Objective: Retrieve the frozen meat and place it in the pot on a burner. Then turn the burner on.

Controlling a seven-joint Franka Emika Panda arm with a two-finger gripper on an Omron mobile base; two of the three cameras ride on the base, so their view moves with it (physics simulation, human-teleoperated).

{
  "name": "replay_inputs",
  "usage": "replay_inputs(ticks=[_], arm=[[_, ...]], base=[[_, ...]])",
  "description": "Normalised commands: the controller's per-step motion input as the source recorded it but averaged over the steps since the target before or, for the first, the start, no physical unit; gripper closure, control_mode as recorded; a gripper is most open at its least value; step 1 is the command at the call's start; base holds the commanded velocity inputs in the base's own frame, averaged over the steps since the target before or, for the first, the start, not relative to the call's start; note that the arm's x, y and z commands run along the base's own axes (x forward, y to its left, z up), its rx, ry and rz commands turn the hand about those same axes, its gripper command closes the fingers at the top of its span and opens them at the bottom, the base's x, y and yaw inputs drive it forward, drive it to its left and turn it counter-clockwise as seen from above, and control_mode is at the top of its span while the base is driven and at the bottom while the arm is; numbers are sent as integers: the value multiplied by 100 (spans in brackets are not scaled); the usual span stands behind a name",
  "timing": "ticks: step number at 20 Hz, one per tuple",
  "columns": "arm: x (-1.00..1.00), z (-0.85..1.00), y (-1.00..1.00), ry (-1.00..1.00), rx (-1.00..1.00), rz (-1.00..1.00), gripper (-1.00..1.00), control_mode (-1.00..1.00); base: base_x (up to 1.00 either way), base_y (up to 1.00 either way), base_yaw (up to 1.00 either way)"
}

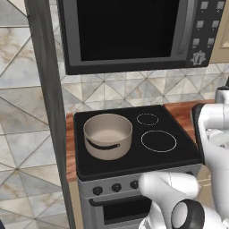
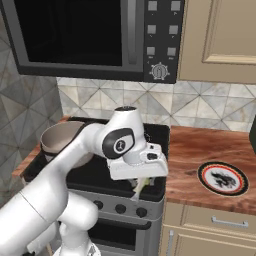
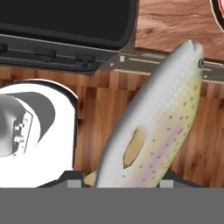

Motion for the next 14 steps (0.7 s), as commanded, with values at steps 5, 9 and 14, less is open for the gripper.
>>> replay_inputs(ticks=[5,9,14], arm=[[0,27,54,0,0,7,100,-100],[0,25,76,0,0,14,100,-100],[0,6,92,0,0,27,100,-100]], base=[[0,0,0],[0,0,0],[0,0,0]])
